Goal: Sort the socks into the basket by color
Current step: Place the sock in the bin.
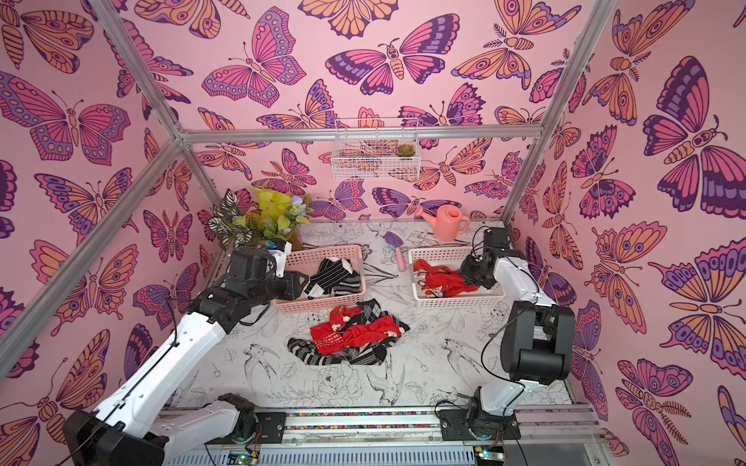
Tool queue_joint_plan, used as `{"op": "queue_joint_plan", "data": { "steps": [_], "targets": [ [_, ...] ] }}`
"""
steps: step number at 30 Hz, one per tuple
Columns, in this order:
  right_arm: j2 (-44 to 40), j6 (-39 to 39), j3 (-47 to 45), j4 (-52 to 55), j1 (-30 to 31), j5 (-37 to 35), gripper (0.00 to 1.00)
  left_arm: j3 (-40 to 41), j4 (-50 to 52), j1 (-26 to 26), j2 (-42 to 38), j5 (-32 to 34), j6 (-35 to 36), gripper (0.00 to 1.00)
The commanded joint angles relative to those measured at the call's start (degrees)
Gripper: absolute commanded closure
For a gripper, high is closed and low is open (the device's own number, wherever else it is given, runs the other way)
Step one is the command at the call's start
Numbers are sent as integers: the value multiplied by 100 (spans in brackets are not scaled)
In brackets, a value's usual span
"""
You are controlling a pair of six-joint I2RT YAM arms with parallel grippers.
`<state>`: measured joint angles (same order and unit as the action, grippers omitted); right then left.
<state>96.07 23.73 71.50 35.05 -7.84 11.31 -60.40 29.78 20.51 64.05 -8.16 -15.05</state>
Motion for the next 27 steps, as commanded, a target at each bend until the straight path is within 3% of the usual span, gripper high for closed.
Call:
{"op": "queue_joint_plan", "data": {
  "steps": [1, 13, 27],
  "targets": [
    [141, -84, 55, 136, -50, -154, 97, 72, -34, -47, -51, -87, 39, 56],
    [576, -61, 220, 178, -55, -145, 94, 75, -42, -47, -51, -88, 50, 56],
    [324, -24, 188, 143, -60, -63, 82, 72, -36, -47, -86, -98, 51, 56]
  ]
}}
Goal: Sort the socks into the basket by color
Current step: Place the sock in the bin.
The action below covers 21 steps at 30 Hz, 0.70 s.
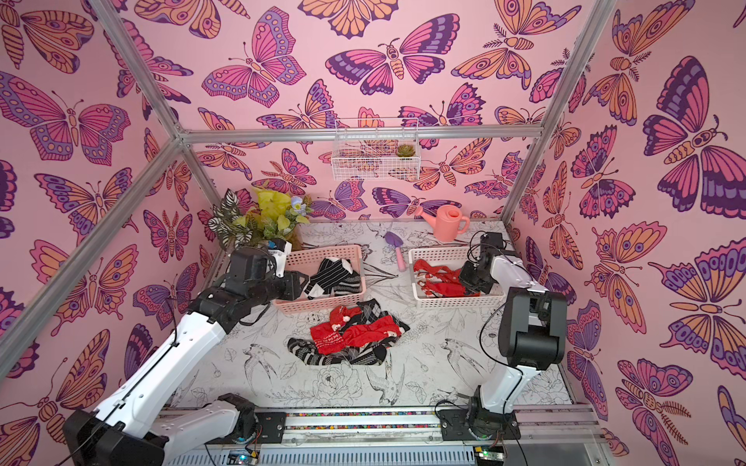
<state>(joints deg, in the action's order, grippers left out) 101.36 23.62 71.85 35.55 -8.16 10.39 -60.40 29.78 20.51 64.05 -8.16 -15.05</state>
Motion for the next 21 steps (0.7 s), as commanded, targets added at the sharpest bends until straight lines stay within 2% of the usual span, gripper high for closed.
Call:
{"op": "queue_joint_plan", "data": {
  "steps": [1, 21],
  "targets": [
    [-237, -18, 153, 105, -25, 33, 82, 79, -40, -48, -86, -98, 52, 56],
    [-652, -77, 169, 372, -19, 43, 76, 73, -35, -47, -200, -98, 50, 56]
  ]
}}
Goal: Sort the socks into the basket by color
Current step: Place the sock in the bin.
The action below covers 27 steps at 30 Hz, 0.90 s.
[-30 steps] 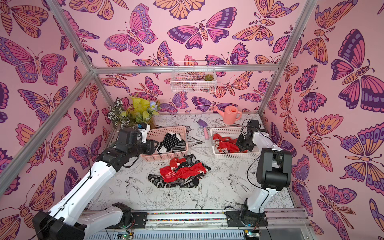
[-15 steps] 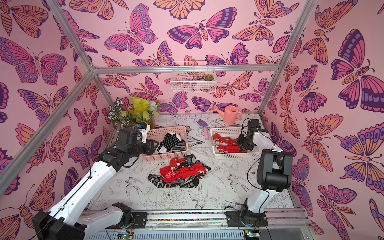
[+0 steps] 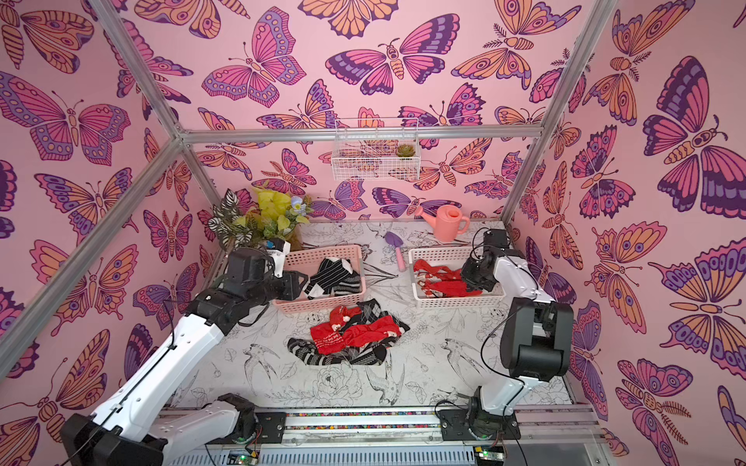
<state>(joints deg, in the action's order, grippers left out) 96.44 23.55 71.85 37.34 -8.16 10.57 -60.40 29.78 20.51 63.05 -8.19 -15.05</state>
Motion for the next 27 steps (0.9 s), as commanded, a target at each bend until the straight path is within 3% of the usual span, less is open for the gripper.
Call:
{"op": "queue_joint_plan", "data": {
  "steps": [1, 27],
  "targets": [
    [-167, -78, 171, 199, -19, 28, 75, 77, -38, -48, -100, -93, 55, 56],
    [-253, -197, 215, 30, 161, 59, 65, 83, -40, -47, -56, -104, 55, 56]
  ]
}}
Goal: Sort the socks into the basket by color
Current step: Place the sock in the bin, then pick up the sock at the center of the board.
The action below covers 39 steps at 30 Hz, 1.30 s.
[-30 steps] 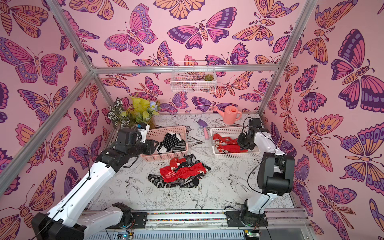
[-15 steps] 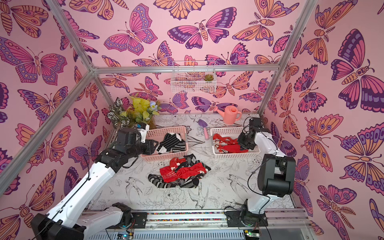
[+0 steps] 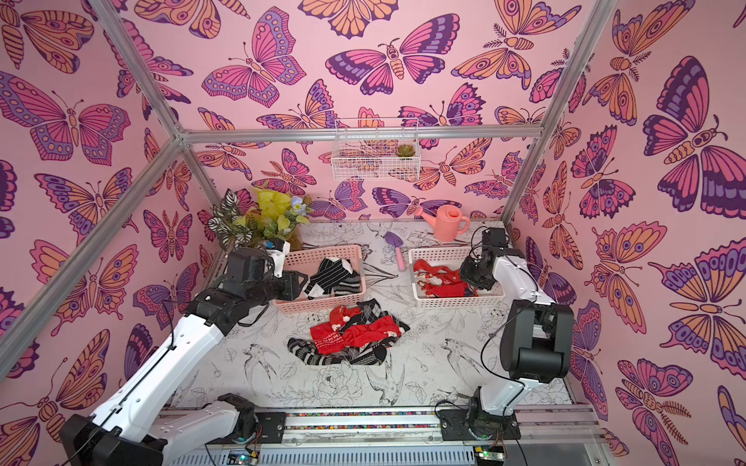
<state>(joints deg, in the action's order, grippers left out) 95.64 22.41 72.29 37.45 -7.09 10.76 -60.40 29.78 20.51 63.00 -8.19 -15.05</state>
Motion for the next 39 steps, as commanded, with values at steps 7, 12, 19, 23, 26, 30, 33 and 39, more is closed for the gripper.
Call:
{"op": "queue_joint_plan", "data": {
  "steps": [7, 12, 19, 23, 26, 30, 33, 39],
  "targets": [
    [-407, -123, 207, 28, 164, 131, 64, 81, -36, -48, -69, -96, 53, 56],
    [-763, -256, 210, 152, 580, 211, 64, 81, -34, -47, -86, -104, 47, 56],
    [-1239, -359, 180, 453, 1821, -112, 64, 81, -34, -47, -112, -78, 55, 56],
    [-1466, -229, -14, 407, 2676, -339, 65, 90, -42, -47, -179, -30, 61, 56],
    [-1619, 47, -163, 232, 3294, -500, 66, 90, -37, -47, -168, -33, 55, 56],
    [-1647, 449, -250, 55, 4121, -712, 66, 90, -34, -48, -148, -43, 51, 56],
    [-1616, 838, -366, -150, 4693, -936, 67, 99, -40, -48, -179, 7, 59, 56],
    [-1489, 1672, -681, -780, 5666, -1556, 67, 103, -42, -47, -201, 36, 58, 56]
  ]
}}
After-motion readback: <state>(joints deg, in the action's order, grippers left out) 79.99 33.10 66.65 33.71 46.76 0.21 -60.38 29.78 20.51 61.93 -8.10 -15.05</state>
